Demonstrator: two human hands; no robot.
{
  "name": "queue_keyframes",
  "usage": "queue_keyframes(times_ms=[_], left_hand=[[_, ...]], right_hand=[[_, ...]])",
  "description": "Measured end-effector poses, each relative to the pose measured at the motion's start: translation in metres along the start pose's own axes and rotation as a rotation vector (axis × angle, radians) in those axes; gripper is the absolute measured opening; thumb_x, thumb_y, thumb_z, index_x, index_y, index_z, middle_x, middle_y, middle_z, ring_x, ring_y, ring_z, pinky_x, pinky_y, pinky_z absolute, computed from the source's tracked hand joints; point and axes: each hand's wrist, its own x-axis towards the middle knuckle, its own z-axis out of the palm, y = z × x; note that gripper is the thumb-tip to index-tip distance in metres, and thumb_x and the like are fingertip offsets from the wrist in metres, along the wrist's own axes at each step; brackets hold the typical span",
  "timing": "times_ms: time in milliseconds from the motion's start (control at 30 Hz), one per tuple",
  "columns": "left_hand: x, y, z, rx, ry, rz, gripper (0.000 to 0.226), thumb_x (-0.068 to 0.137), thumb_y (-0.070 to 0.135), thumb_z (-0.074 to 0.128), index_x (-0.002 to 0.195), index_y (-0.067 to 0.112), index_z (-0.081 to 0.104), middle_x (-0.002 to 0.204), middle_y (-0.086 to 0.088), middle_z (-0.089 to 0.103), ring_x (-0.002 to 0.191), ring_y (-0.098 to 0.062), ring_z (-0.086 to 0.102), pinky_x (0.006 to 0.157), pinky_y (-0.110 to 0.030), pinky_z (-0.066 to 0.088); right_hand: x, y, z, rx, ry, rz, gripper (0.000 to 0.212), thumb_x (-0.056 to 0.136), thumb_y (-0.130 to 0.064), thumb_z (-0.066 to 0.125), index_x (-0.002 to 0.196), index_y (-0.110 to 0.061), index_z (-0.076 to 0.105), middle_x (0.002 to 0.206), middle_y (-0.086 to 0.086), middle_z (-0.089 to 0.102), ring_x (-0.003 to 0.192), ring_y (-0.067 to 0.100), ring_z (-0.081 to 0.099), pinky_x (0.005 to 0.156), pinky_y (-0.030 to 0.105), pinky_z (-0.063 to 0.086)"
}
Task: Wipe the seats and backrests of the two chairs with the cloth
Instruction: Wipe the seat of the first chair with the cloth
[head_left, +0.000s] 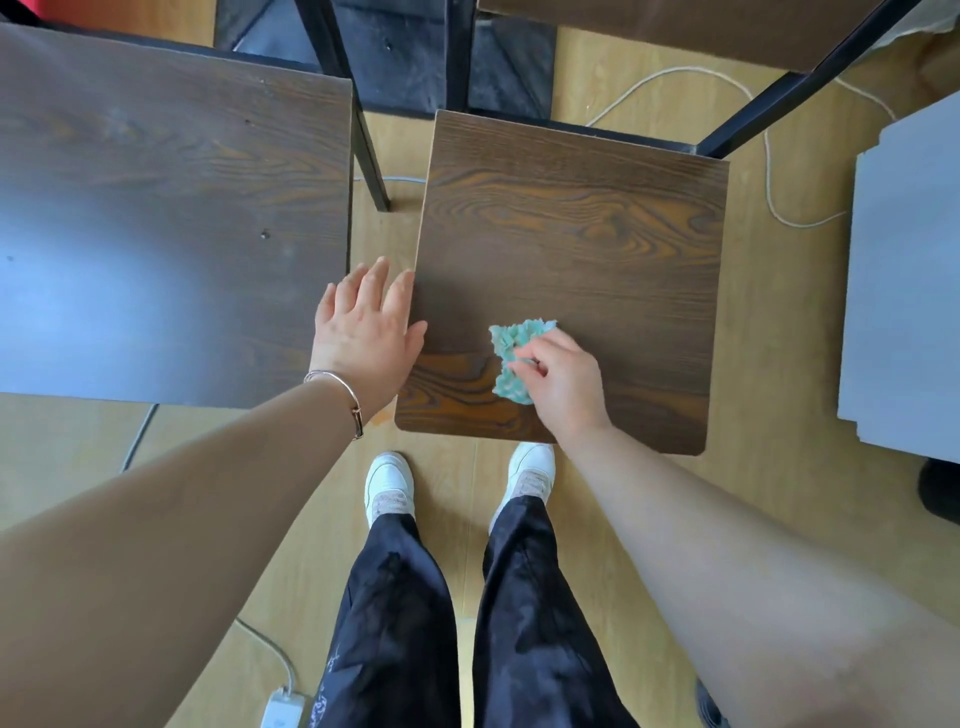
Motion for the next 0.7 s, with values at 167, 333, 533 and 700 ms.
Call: queue_keyframes(times_ms=[167, 333, 533, 700], left_hand=[[-0.019, -0.018, 0.002, 0.004, -0.025, -0.006, 0.058, 0.099, 0.045, 0.035, 0.151, 0.023, 0.021, 0.160, -0.008, 0.019, 0.147, -0.030, 0.014, 0.119, -0.049, 0.017], [-0.029, -0.023, 0.004, 0.015, -0.048, 0.031, 0.059, 0.100, 0.045, 0.035, 0.152, 0.023, 0.019, 0.161, -0.007, 0.016, 0.147, -0.029, 0.013, 0.119, -0.047, 0.017], [-0.036, -0.024, -0.004, -0.001, -0.040, 0.036, 0.057, 0.101, 0.043, 0.032, 0.152, 0.023, 0.019, 0.160, -0.006, 0.017, 0.147, -0.029, 0.013, 0.119, -0.046, 0.017], [-0.040, -0.026, -0.033, 0.065, -0.030, 0.095, 0.057, 0.101, 0.044, 0.028, 0.153, 0.024, 0.017, 0.161, -0.005, 0.015, 0.148, -0.027, 0.011, 0.119, -0.045, 0.013]], right_hand=[[-0.039, -0.022, 0.029, -0.014, -0.082, -0.058, 0.007, 0.086, -0.015, 0.073, 0.087, -0.008, 0.073, 0.092, -0.001, 0.063, 0.077, 0.013, 0.061, 0.073, 0.032, 0.056], [-0.061, -0.039, 0.053, -0.010, -0.111, -0.051, 0.004, 0.084, -0.012, 0.073, 0.082, -0.009, 0.071, 0.090, -0.001, 0.062, 0.077, 0.014, 0.061, 0.068, 0.032, 0.054], [-0.075, -0.064, 0.072, -0.001, -0.247, -0.064, 0.013, 0.082, -0.007, 0.070, 0.071, -0.009, 0.062, 0.084, -0.002, 0.057, 0.068, 0.021, 0.054, 0.062, 0.028, 0.043], [-0.061, -0.079, 0.041, 0.010, -0.065, 0.030, 0.011, 0.084, -0.005, 0.067, 0.075, -0.010, 0.063, 0.084, -0.012, 0.048, 0.071, 0.013, 0.050, 0.062, 0.026, 0.040]])
